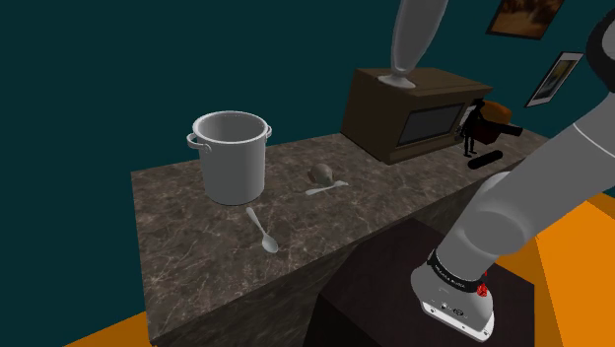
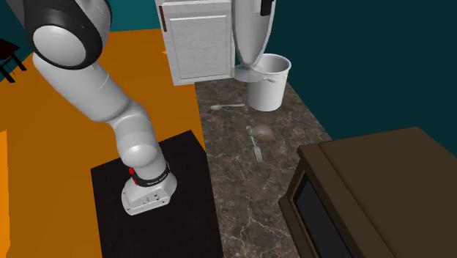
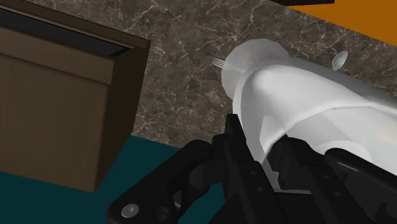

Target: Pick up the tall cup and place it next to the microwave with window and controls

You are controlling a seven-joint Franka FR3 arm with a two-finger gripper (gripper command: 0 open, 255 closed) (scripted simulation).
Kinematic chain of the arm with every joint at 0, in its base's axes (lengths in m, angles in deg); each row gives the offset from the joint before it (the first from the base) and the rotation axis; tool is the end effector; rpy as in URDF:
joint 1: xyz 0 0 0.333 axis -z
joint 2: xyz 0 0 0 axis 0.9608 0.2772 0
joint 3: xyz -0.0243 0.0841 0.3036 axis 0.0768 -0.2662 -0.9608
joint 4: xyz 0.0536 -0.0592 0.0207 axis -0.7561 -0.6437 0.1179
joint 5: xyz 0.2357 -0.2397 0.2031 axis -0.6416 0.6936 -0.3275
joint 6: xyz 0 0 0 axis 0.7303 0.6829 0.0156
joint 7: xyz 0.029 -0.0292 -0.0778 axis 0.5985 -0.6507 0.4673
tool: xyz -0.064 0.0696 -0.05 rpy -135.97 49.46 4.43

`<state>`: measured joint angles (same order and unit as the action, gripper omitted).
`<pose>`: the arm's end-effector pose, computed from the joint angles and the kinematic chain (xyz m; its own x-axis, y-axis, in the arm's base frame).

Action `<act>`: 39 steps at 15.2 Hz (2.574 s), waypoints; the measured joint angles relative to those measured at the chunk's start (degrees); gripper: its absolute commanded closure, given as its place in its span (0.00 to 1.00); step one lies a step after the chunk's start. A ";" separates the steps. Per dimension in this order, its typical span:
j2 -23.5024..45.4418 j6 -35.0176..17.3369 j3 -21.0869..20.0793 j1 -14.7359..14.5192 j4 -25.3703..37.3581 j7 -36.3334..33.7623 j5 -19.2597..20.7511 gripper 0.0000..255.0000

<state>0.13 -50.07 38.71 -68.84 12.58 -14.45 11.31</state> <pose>0.3337 -0.1508 0.8308 0.9964 -0.0796 0.0297 -0.0794 -0.9968 -0.0100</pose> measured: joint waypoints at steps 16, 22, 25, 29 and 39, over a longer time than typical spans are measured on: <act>13.29 2.04 22.91 9.53 14.50 31.18 -3.23 1.00; 6.98 -4.81 20.67 8.56 2.57 29.52 0.60 1.00; 3.75 -7.99 19.19 8.27 -3.38 27.97 2.22 1.00; 0.59 -11.60 18.07 8.35 -9.77 26.81 3.64 1.00; -4.83 -19.80 16.61 8.93 -22.92 24.72 5.73 1.00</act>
<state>-4.69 -69.88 55.32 -59.91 -10.34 10.27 17.04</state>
